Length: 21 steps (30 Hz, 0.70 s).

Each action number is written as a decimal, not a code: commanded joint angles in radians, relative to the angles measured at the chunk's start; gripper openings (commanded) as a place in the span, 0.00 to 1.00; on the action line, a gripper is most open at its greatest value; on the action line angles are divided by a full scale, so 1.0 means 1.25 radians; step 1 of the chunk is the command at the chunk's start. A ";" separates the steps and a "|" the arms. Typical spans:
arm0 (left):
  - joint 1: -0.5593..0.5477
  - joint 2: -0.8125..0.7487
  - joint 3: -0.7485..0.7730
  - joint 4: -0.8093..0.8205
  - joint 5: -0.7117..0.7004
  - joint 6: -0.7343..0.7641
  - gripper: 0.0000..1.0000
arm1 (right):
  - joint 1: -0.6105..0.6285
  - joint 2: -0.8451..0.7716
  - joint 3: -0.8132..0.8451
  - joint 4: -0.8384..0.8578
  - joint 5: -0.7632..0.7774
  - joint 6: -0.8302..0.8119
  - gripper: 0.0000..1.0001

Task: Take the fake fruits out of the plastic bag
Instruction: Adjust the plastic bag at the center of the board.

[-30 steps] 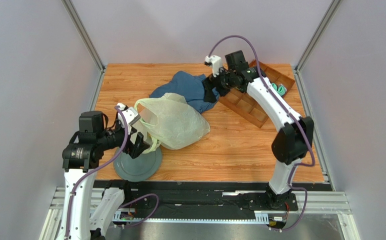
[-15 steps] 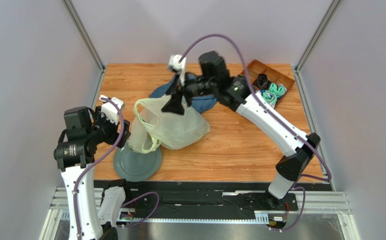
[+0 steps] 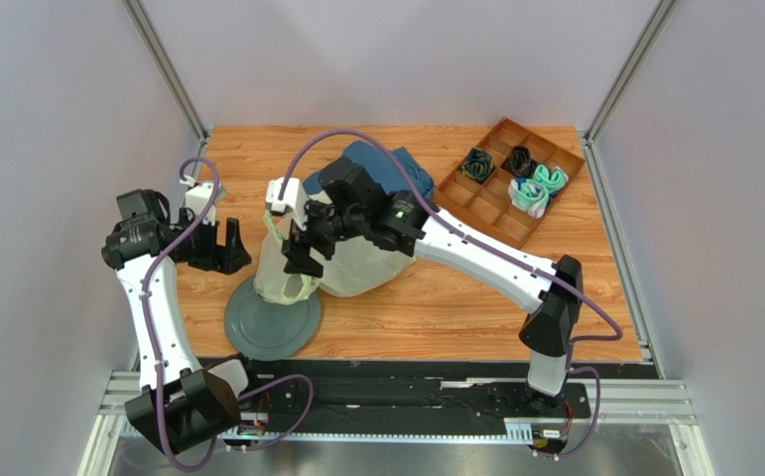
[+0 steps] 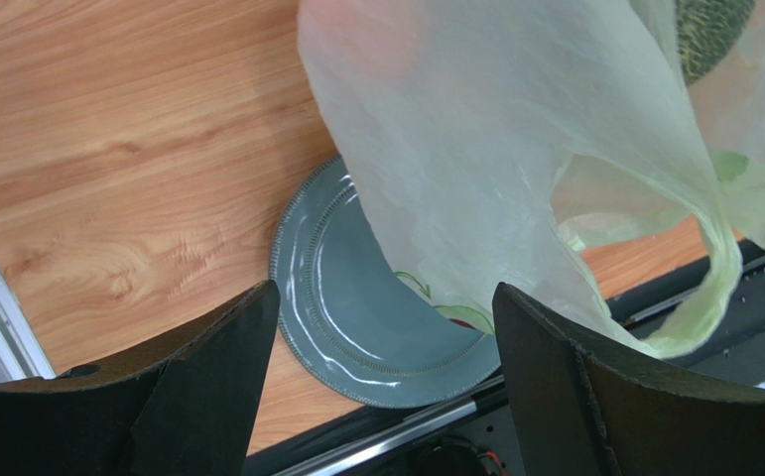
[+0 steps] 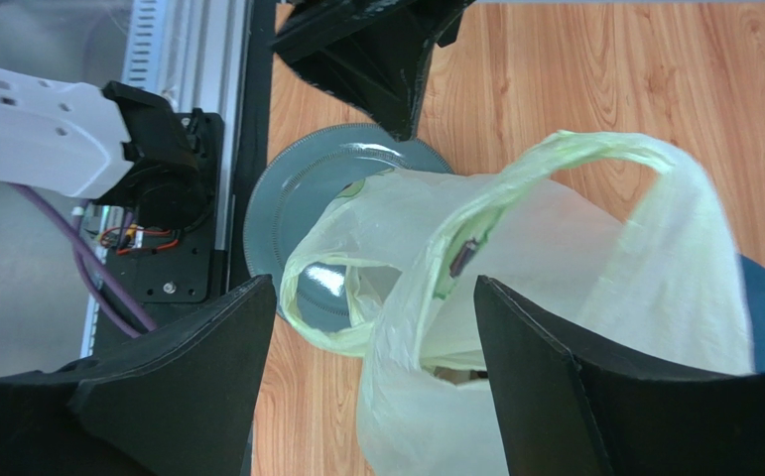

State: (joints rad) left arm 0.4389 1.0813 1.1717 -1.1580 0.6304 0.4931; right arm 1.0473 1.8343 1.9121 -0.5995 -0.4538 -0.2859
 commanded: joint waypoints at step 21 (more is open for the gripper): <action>-0.213 0.120 -0.062 0.143 0.098 0.103 0.99 | -0.141 0.032 0.068 0.046 0.069 0.035 0.18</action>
State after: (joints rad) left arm 0.2844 1.2324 1.0996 -1.1328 0.8059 0.6743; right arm 0.8879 1.9732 1.9862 -0.5583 -0.3019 -0.2512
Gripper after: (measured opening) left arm 0.992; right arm 0.179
